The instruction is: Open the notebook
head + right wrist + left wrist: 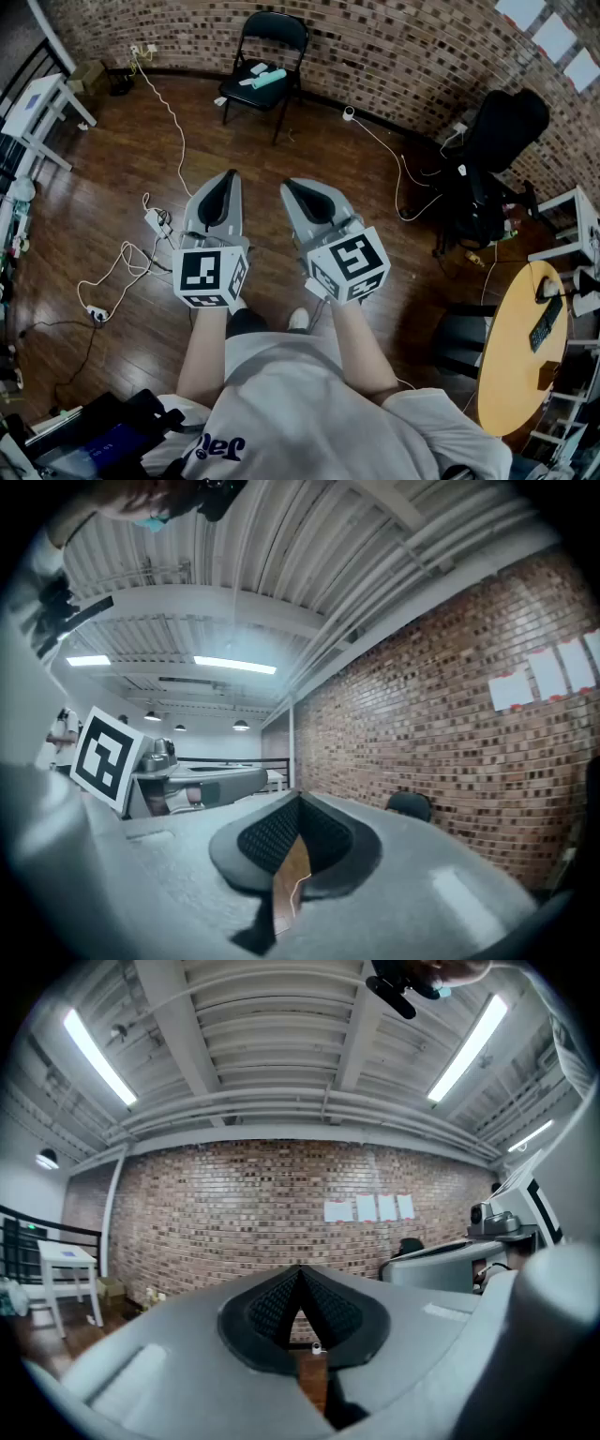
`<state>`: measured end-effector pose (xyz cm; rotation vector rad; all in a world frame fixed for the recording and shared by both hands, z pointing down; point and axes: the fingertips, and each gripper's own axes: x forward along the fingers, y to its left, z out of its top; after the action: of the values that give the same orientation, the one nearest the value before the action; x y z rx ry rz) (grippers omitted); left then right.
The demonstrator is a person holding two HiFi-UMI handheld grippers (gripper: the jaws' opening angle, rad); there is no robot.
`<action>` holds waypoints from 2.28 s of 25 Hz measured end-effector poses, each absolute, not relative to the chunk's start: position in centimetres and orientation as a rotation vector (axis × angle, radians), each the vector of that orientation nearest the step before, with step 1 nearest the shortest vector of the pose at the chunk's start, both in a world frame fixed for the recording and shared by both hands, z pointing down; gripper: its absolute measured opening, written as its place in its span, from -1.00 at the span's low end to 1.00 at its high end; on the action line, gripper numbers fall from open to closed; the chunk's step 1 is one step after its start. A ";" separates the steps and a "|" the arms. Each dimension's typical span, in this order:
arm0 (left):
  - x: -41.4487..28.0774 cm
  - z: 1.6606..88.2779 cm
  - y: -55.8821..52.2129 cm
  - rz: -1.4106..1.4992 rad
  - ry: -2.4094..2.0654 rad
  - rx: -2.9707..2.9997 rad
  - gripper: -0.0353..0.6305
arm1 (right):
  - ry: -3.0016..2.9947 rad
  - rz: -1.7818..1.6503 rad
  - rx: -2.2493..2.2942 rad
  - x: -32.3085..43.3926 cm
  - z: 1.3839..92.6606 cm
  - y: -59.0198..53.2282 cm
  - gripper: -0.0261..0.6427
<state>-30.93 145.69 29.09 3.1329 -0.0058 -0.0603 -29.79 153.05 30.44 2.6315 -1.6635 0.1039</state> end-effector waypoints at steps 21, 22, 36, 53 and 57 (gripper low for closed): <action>-46.6 28.5 110.8 -0.126 -0.879 3.008 -0.85 | -2.113 -0.076 2.215 -40.0 29.0 117.2 -0.94; -46.8 28.5 109.9 -0.119 -0.883 3.003 -0.85 | -2.118 -0.074 2.212 -40.2 29.0 116.3 -0.94; -41.7 29.2 101.9 -0.090 -0.857 2.951 -0.85 | -2.178 -0.049 2.134 -36.2 29.4 106.2 -0.94; -26.2 27.5 85.7 -0.103 -1.010 2.974 -0.85 | -2.317 -0.077 2.112 -17.9 28.1 90.6 -0.94; -23.8 28.9 83.1 -0.055 -1.024 2.944 -0.85 | -2.340 -0.014 2.083 -15.6 29.6 87.9 -0.94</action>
<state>-23.78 83.13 28.92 2.9439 -1.0236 -0.0547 -15.62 87.85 29.64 2.0833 -2.3400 -0.0141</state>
